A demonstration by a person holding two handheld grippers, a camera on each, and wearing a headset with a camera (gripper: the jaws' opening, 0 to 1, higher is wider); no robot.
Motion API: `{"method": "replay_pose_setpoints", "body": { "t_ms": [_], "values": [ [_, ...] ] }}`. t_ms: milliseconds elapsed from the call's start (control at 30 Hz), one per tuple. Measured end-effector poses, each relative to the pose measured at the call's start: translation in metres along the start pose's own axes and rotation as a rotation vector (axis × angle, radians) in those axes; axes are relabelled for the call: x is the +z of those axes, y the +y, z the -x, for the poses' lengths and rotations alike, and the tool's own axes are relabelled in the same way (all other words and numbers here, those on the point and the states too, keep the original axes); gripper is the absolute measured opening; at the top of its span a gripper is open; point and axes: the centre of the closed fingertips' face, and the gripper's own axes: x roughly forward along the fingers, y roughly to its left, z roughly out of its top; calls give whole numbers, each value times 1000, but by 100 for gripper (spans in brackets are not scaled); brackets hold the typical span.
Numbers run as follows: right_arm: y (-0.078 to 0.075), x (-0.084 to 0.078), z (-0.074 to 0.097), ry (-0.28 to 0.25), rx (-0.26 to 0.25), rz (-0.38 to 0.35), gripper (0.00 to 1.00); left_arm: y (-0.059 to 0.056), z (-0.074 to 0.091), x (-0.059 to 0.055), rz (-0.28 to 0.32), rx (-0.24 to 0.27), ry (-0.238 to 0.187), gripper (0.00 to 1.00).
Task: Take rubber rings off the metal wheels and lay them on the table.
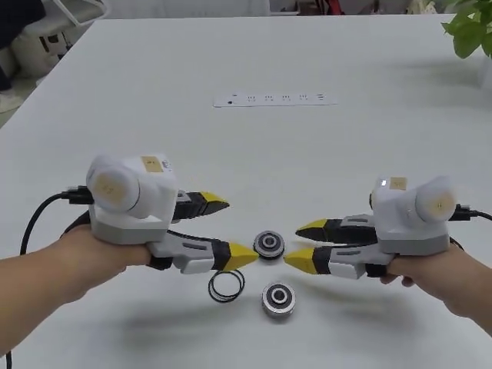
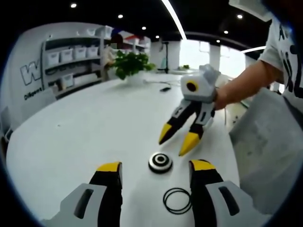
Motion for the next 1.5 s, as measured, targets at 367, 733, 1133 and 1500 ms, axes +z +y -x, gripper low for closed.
{"method": "replay_pose_setpoints", "body": {
  "t_ms": [367, 733, 1133, 1500],
  "values": [
    [1, -1, -3, 1, 6, 4, 30, -2, -5, -4, 18, -10, 3, 57],
    [2, -1, -4, -1, 6, 1, 30, -4, -10, -5, 26, -16, 4, 55],
    [5, 0, -6, -2, 12, 4, 29, -4, -12, -8, 25, -23, 13, 48],
    [5, -2, -8, 4, 17, 3, 29, -7, -17, -10, 13, -28, 22, 41]
  ]
}}
